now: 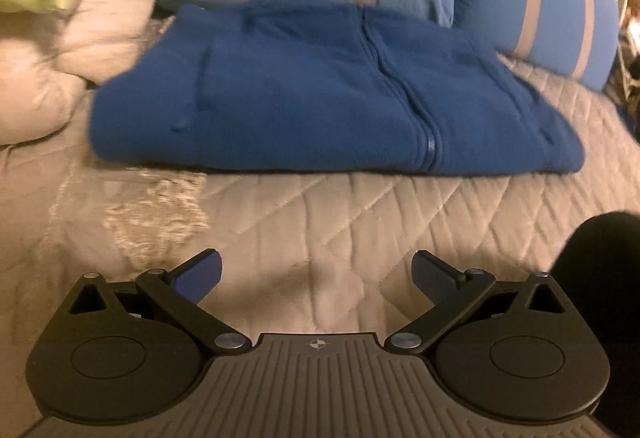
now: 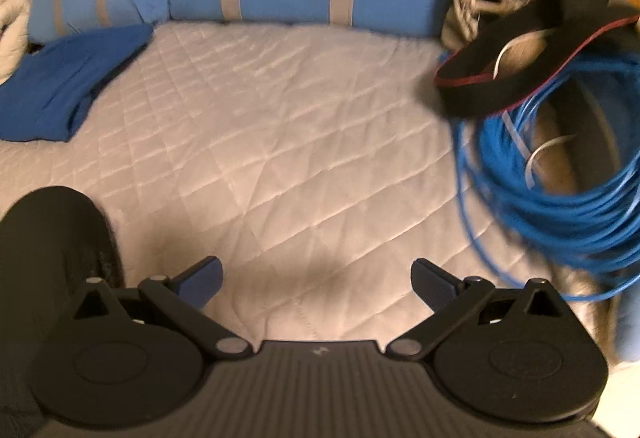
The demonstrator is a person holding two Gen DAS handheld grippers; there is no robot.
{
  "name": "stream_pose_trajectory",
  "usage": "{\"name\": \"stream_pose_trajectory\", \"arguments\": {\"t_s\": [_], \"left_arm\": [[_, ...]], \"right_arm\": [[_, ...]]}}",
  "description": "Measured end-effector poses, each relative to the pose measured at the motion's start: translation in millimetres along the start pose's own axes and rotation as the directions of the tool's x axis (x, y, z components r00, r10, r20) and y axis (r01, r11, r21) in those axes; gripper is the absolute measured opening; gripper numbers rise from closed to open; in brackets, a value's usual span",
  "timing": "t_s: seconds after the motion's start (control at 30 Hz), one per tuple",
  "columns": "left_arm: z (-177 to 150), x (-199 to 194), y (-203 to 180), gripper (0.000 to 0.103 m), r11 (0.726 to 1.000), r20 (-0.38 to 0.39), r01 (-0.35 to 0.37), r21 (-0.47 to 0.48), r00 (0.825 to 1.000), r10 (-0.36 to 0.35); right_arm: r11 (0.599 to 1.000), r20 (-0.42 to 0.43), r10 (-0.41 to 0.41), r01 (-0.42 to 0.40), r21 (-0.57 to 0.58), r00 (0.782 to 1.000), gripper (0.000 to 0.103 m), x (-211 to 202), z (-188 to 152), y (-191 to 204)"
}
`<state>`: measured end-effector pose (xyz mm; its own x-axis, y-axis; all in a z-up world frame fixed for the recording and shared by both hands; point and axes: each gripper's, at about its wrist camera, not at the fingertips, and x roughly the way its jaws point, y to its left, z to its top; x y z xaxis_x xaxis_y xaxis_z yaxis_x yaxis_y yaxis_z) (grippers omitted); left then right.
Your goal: Fold clothes
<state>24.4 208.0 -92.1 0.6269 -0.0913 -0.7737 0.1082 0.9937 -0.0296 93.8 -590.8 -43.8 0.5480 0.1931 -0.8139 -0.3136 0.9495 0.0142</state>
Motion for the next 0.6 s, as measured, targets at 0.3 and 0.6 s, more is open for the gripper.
{"name": "stream_pose_trajectory", "arguments": {"t_s": [0.3,0.6], "left_arm": [[-12.9,38.2,-8.6,0.103,0.999,-0.018,-0.053,-0.006,0.998,0.053],[-2.8,40.2,-8.4,0.103,0.998,0.031,-0.066,-0.013,0.997,0.066]], "right_arm": [[0.995,-0.072,-0.093,0.095,0.030,0.993,0.103,67.8,-12.5,12.9],[0.991,0.005,-0.119,0.118,0.063,0.993,0.103,80.9,-1.8,18.0]]}}
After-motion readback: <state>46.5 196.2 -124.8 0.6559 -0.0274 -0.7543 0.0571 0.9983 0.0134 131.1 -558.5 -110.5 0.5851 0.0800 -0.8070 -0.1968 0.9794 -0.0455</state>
